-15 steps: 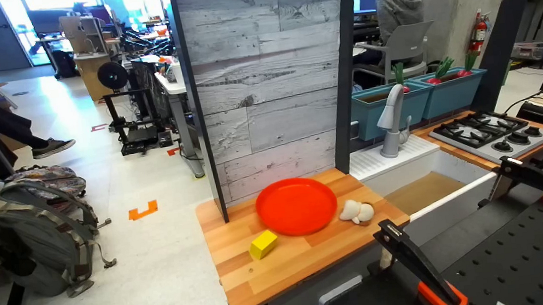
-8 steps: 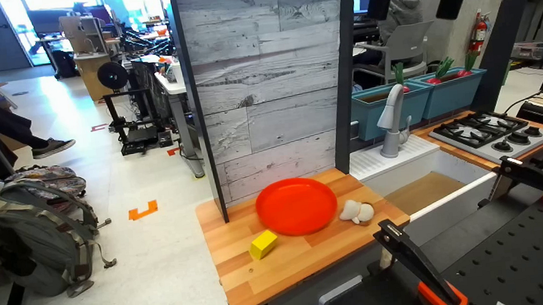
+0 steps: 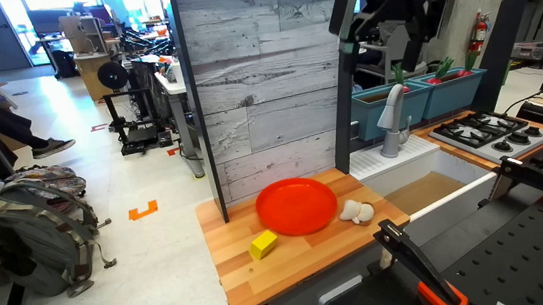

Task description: Pick the white object and move it to the right on the table

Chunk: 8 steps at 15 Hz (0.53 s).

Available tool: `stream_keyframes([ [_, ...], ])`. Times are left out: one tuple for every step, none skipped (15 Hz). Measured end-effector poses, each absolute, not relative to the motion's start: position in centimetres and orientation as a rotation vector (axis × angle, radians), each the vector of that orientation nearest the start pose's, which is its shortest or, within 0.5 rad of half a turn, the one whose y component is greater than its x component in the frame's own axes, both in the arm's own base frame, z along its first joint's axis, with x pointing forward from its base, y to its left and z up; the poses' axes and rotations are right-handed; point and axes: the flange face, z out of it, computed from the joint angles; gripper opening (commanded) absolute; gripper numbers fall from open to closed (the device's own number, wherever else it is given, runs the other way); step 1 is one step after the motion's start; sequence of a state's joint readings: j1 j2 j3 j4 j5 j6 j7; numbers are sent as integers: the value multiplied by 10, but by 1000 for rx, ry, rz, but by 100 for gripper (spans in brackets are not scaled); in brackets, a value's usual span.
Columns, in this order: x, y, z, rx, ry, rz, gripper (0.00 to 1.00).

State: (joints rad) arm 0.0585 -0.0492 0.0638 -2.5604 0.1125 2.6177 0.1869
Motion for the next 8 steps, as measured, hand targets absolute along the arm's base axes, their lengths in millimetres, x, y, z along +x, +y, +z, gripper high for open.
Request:
stream_keyframes([
  [460,52,282,-3054,252,-148,100],
  [465,50,268,-3055,261,-142,100],
  [469,48,251,-3057,272,-135,100],
  [473,45,235,-3059,284,-125,100],
  [476,42,218,-3061,294,-118,100],
  [479,39,200,-3064,306,-112,100],
  [481,35,182,-3068,314,-105,100],
  [483,31,164,-3072,319,-99,100],
])
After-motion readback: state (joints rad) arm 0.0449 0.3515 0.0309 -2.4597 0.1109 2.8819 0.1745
